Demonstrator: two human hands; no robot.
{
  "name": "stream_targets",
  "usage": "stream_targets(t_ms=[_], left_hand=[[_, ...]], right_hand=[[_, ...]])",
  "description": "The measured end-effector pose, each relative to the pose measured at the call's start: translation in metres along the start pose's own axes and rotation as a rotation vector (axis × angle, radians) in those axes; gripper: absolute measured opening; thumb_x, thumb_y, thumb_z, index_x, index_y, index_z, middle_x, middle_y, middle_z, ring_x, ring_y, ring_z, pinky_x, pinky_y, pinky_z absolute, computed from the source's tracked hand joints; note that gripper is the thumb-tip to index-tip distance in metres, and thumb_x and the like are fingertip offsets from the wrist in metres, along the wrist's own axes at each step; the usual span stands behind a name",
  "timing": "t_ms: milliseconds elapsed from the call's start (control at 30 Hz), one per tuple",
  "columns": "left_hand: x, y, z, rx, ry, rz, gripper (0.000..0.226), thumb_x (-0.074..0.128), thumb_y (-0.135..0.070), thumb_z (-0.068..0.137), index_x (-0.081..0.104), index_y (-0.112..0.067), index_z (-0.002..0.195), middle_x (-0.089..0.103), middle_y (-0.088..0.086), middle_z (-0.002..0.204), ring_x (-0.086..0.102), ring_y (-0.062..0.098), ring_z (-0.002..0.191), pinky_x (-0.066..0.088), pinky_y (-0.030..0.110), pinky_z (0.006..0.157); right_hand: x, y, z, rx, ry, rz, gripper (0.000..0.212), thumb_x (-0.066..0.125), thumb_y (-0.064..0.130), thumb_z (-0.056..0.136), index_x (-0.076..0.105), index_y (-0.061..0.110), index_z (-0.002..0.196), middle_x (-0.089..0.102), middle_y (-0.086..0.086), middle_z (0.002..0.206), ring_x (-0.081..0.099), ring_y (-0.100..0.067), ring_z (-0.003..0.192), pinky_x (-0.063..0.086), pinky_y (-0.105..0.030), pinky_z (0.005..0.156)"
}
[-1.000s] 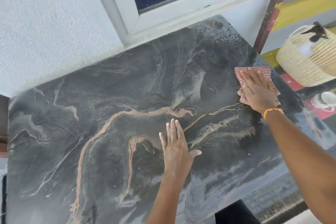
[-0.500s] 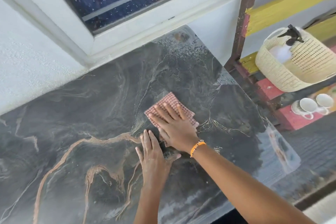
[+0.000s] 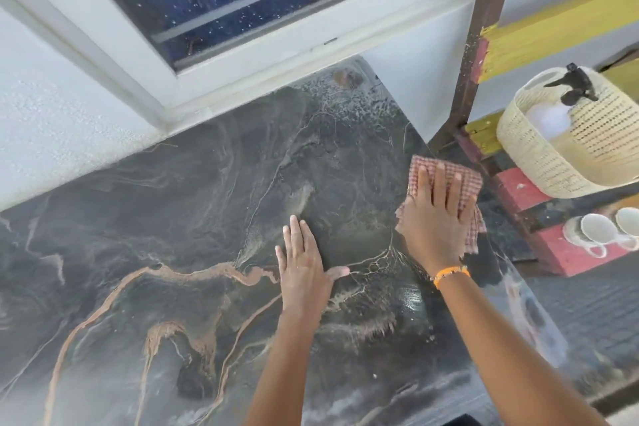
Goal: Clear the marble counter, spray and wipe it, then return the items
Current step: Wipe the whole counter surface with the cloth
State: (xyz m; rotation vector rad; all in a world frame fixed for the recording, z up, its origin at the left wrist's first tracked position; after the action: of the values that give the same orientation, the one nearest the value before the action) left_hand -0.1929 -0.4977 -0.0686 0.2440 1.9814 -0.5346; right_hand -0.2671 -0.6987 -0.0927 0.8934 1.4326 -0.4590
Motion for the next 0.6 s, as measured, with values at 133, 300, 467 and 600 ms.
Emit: stream_targets(t_ms=[133, 300, 467, 600], left_hand=[[0.003, 0.002, 0.000, -0.008, -0.010, -0.018, 0.107, 0.050, -0.062, 0.078, -0.011, -0.006, 0.147, -0.020, 0.008, 0.157, -0.018, 0.028, 0.144, -0.004, 0.044, 0.117], [-0.002, 0.005, 0.008, -0.056, 0.007, -0.053, 0.120, 0.053, -0.070, 0.067, -0.012, -0.007, 0.146, -0.020, 0.008, 0.156, -0.023, 0.026, 0.143, -0.008, 0.043, 0.116], [-0.012, 0.008, 0.027, -0.060, 0.031, -0.030, 0.131, 0.033, -0.084, 0.052, -0.011, -0.005, 0.147, -0.018, 0.009, 0.157, -0.021, 0.026, 0.143, -0.007, 0.043, 0.116], [-0.028, 0.012, 0.057, -0.086, 0.002, 0.014, 0.123, 0.050, -0.074, 0.064, -0.006, -0.003, 0.147, -0.012, 0.013, 0.158, -0.014, 0.028, 0.145, -0.003, 0.045, 0.117]], right_hand=[[0.018, 0.048, -0.041, -0.230, 0.090, -0.065, 0.060, 0.021, 0.040, 0.096, -0.002, 0.028, 0.149, -0.004, -0.006, 0.159, -0.004, -0.033, 0.146, -0.005, -0.054, 0.113], [0.033, 0.132, -0.005, -0.733, 0.226, -0.050, 0.054, 0.021, 0.042, 0.097, 0.005, 0.034, 0.148, 0.002, 0.002, 0.159, -0.001, -0.027, 0.147, -0.004, -0.053, 0.117], [0.031, 0.158, 0.083, -0.810, 0.195, -0.125, 0.055, 0.028, 0.041, 0.096, 0.009, 0.036, 0.147, 0.008, 0.005, 0.159, 0.006, -0.023, 0.147, 0.003, -0.053, 0.118], [0.020, 0.119, 0.142, -0.586, 0.128, -0.109, 0.053, 0.024, 0.041, 0.098, 0.007, 0.036, 0.148, 0.004, 0.006, 0.159, 0.003, -0.024, 0.147, -0.001, -0.052, 0.118]])
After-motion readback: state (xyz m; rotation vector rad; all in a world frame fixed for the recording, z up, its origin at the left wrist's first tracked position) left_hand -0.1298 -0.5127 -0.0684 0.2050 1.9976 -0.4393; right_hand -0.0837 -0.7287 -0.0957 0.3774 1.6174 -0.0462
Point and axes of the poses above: each hand's wrist, its own z-axis towards the middle knuckle, its own x-axis out of the palm, y = z × x, the point moved 4 cm from there along z, towards the middle knuckle
